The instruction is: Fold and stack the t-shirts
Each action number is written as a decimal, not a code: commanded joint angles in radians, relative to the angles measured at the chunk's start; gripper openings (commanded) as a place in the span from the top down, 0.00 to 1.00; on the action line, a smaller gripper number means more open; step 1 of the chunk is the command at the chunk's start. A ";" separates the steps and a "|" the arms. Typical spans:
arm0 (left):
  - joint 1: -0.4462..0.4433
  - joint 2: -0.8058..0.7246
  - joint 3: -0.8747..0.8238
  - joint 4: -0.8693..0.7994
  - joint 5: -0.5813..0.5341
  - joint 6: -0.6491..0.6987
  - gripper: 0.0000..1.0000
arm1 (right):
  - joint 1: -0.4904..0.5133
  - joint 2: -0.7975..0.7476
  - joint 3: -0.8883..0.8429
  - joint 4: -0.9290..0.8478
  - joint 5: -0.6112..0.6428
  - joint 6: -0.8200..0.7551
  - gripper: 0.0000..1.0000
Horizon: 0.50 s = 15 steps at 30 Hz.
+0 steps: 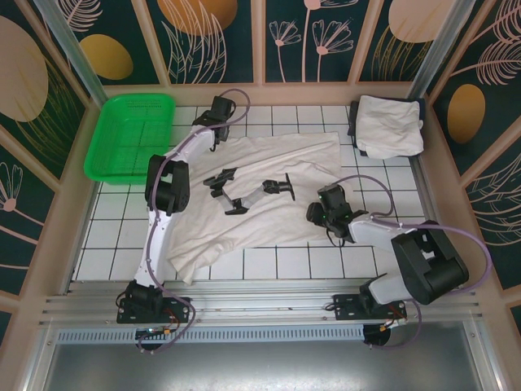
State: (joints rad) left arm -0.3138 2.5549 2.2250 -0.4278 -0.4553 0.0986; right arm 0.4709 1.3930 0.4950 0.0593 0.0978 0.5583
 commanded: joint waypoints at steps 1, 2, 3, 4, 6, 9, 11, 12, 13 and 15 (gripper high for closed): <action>0.014 0.019 0.033 -0.051 -0.028 0.027 0.43 | -0.034 -0.042 -0.037 -0.056 0.051 0.046 0.55; 0.014 0.016 0.027 -0.052 -0.019 0.027 0.41 | -0.051 -0.053 -0.044 -0.062 0.049 0.053 0.55; 0.014 0.011 0.021 -0.051 -0.010 0.026 0.39 | -0.066 -0.062 -0.051 -0.063 0.045 0.054 0.55; 0.015 0.004 0.011 -0.050 -0.002 0.021 0.37 | -0.085 -0.071 -0.060 -0.059 0.034 0.057 0.54; 0.014 -0.019 -0.020 -0.041 0.024 0.023 0.30 | -0.122 -0.083 -0.065 -0.064 0.025 0.067 0.54; 0.008 -0.092 -0.119 -0.008 0.012 0.033 0.25 | -0.159 -0.100 -0.070 -0.084 0.033 0.080 0.55; 0.006 -0.164 -0.231 0.068 0.019 0.048 0.23 | -0.161 -0.117 -0.078 -0.079 0.010 0.075 0.55; 0.007 -0.200 -0.293 0.108 0.043 0.060 0.22 | -0.160 -0.128 -0.083 -0.073 -0.008 0.075 0.55; 0.006 -0.230 -0.338 0.146 0.054 0.064 0.20 | -0.158 -0.136 -0.087 -0.068 -0.021 0.077 0.55; 0.007 -0.260 -0.378 0.172 0.098 0.068 0.19 | -0.154 -0.147 -0.090 -0.063 -0.027 0.077 0.55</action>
State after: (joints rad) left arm -0.3042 2.3875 1.8877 -0.3531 -0.4145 0.1394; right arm 0.3149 1.2713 0.4198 0.0116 0.0864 0.6136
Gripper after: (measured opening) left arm 0.809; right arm 0.452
